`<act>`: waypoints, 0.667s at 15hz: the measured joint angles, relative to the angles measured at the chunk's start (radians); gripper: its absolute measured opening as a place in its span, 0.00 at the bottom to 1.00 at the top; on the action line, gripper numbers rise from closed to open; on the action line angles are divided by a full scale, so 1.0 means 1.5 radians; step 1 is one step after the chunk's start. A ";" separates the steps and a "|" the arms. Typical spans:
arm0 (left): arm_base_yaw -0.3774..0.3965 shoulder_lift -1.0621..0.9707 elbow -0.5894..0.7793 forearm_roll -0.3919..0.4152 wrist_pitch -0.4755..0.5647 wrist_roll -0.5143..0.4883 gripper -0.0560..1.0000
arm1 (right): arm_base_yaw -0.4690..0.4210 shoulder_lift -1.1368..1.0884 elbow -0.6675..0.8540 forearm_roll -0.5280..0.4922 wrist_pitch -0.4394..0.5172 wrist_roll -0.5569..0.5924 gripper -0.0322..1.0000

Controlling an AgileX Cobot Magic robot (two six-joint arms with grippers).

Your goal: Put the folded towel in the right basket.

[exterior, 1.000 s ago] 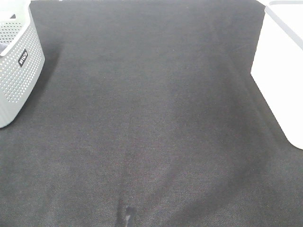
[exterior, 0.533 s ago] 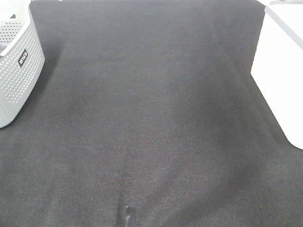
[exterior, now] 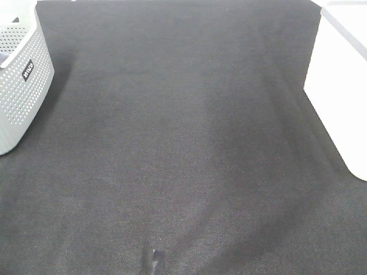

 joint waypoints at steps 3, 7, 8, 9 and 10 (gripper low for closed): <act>0.000 0.000 0.000 0.000 0.000 0.000 0.99 | 0.000 -0.327 0.294 0.017 -0.024 -0.023 0.96; 0.000 0.000 0.000 0.000 0.000 0.000 0.99 | 0.000 -0.674 0.464 0.020 -0.022 -0.029 0.96; 0.000 0.000 0.000 0.000 0.000 0.000 0.99 | 0.000 -0.743 0.489 0.020 -0.022 -0.029 0.96; 0.000 0.000 0.000 0.000 0.000 0.000 0.99 | 0.000 -0.796 0.510 0.020 -0.021 -0.029 0.96; 0.000 0.000 0.000 0.000 0.000 0.000 0.99 | 0.000 -0.842 0.524 0.020 -0.020 -0.029 0.96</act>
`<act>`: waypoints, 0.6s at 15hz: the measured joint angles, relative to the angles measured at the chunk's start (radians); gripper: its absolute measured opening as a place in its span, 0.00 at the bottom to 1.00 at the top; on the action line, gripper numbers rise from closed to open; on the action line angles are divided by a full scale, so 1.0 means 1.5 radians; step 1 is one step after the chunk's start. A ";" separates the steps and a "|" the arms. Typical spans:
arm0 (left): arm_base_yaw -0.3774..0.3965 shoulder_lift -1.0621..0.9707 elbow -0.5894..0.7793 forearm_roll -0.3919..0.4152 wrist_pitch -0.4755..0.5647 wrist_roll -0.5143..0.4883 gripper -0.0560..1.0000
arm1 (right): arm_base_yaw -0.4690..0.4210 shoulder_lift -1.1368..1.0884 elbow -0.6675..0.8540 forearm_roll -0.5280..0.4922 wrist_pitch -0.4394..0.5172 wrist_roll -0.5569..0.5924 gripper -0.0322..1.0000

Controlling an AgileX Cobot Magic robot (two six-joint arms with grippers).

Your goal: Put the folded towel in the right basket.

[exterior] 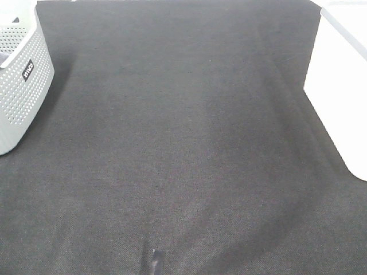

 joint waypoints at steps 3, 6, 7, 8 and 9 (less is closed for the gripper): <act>0.000 0.000 0.000 0.000 0.000 0.000 0.99 | 0.000 -0.062 0.033 0.000 0.029 0.000 0.96; 0.000 0.000 0.000 0.000 0.000 0.000 0.99 | 0.000 -0.062 0.043 0.010 0.028 -0.011 0.96; 0.000 0.000 0.000 0.000 0.000 0.000 0.99 | 0.000 -0.062 0.043 0.023 0.028 -0.021 0.96; 0.000 0.000 0.000 0.000 0.000 0.000 0.99 | 0.000 -0.062 0.043 0.037 0.027 -0.029 0.96; 0.000 0.000 0.000 0.000 0.000 0.000 0.99 | 0.000 -0.062 0.045 0.043 0.027 -0.036 0.96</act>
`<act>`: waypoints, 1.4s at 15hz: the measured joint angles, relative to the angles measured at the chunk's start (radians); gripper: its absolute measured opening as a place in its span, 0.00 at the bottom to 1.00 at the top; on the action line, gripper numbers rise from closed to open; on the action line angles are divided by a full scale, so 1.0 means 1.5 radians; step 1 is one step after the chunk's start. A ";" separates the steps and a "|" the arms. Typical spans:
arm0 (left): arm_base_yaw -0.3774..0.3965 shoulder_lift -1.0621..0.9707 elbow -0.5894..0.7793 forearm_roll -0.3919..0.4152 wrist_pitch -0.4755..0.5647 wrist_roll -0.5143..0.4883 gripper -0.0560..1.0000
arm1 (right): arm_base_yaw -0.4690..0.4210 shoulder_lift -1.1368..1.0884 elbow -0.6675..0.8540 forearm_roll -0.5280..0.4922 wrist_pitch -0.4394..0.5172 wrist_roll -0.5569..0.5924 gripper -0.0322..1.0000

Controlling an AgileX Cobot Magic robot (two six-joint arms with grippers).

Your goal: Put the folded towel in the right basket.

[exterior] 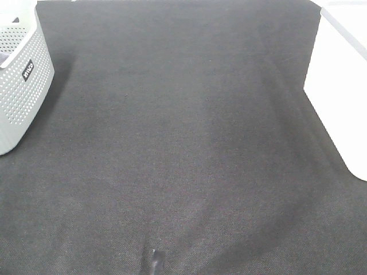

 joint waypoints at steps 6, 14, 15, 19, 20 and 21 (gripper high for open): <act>0.000 0.000 0.000 0.000 0.000 0.000 0.99 | 0.000 0.000 0.002 0.001 0.000 -0.003 0.96; 0.000 0.000 0.000 0.000 0.000 0.000 0.99 | 0.000 0.000 0.002 0.001 0.000 -0.003 0.96; 0.000 0.000 0.000 0.000 0.000 0.000 0.99 | 0.000 0.000 0.002 0.001 0.000 -0.003 0.96; 0.000 0.000 0.000 0.000 0.000 0.000 0.99 | 0.000 0.000 0.002 0.001 0.000 -0.003 0.96; 0.000 0.000 0.000 0.000 0.000 0.000 0.99 | 0.000 0.000 0.002 0.001 0.000 -0.003 0.96; 0.000 0.000 0.000 0.000 0.000 0.000 0.99 | 0.000 0.000 0.002 0.001 0.000 -0.003 0.96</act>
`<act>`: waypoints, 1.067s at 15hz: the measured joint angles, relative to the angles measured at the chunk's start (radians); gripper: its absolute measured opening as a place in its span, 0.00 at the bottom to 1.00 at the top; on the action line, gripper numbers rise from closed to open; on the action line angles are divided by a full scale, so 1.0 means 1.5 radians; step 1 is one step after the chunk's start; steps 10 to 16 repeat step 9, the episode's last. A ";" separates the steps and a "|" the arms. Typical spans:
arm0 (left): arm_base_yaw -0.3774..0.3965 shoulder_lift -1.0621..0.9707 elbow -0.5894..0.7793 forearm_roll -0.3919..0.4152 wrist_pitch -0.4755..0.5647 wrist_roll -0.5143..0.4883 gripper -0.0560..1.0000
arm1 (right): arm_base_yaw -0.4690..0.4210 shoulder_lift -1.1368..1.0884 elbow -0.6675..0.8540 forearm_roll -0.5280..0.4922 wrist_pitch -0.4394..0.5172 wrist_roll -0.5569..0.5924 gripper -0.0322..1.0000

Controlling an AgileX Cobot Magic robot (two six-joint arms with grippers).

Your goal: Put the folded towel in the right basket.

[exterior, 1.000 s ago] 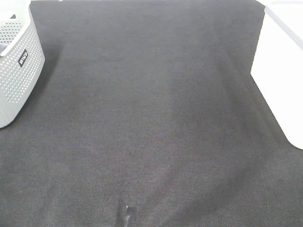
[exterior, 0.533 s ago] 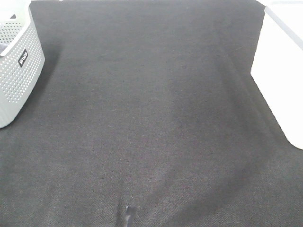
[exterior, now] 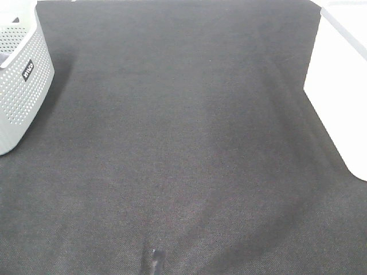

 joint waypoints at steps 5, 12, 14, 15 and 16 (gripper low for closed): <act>0.000 0.000 0.000 0.000 0.000 0.000 0.99 | 0.000 0.000 0.000 0.000 0.000 0.000 0.96; 0.000 0.000 0.000 0.000 0.000 0.000 0.99 | 0.000 0.000 0.000 0.000 0.000 0.000 0.96; 0.000 0.000 0.000 0.000 0.000 0.000 0.99 | 0.000 0.000 0.000 0.000 0.000 0.000 0.96; 0.000 0.000 0.000 0.000 0.000 0.000 0.99 | 0.000 0.000 0.000 0.000 0.000 0.000 0.96; 0.000 0.000 0.000 0.000 0.000 0.000 0.99 | 0.000 0.000 0.000 0.000 0.000 0.000 0.96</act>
